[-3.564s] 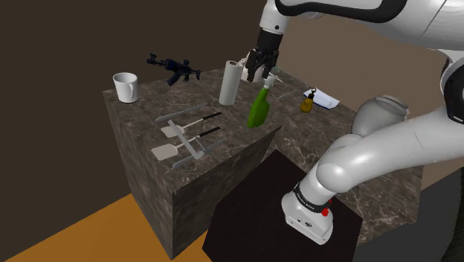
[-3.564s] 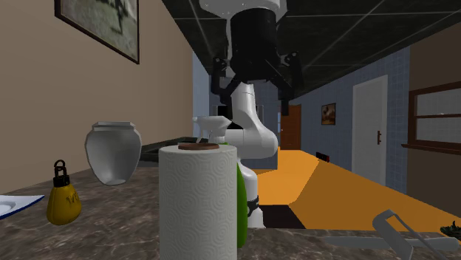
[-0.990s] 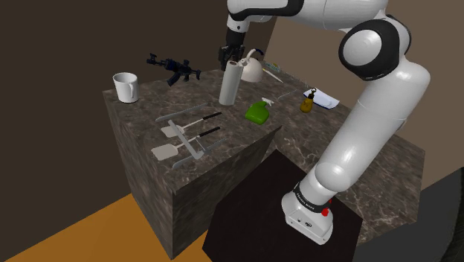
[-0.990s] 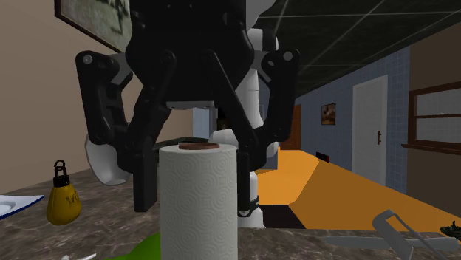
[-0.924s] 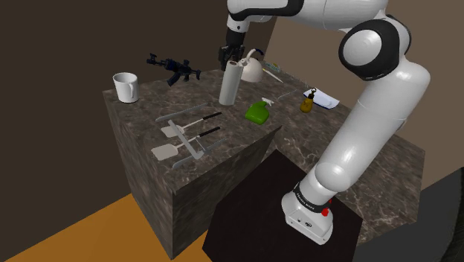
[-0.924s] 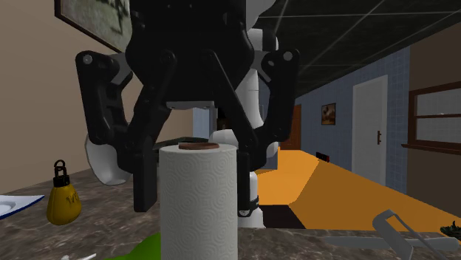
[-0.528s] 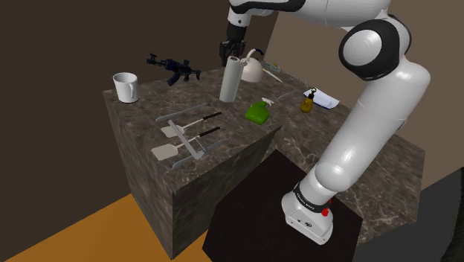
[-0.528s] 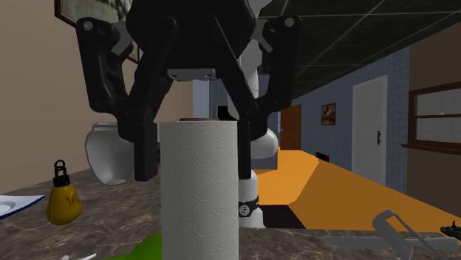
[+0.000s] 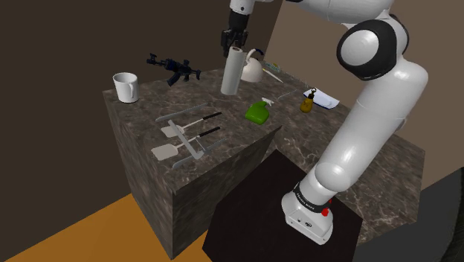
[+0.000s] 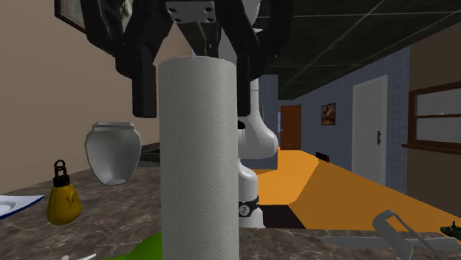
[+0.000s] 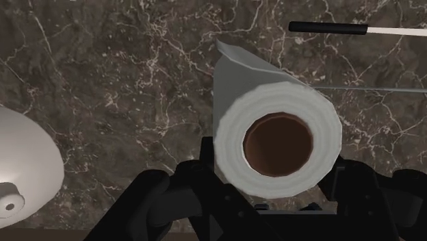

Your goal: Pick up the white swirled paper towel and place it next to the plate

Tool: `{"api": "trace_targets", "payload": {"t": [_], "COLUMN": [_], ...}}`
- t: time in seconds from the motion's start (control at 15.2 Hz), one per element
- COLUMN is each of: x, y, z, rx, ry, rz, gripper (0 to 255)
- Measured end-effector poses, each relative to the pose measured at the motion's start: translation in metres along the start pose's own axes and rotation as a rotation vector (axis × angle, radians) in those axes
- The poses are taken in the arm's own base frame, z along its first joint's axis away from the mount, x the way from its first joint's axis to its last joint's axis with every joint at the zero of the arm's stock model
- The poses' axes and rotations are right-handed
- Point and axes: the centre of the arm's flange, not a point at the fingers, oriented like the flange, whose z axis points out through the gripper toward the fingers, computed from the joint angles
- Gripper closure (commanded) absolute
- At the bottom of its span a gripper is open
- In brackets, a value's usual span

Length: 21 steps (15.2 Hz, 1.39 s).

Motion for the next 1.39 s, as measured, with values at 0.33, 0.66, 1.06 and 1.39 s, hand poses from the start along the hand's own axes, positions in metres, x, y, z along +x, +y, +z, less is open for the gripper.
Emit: {"api": "trace_targets", "payload": {"t": [0.33, 0.66, 1.06, 1.39], "x": [0.000, -0.031, -0.085, -0.132], "y": [0.001, 0.026, 0.075, 0.117], "z": [-0.027, -0.047, -0.074, -0.092], "rx": [0.000, 0.000, -0.001, 0.000], "ry": [0.000, 0.000, 0.000, 0.000], "rz": [0.000, 0.001, 0.001, 0.001], "gripper": [255, 255, 255, 255]}}
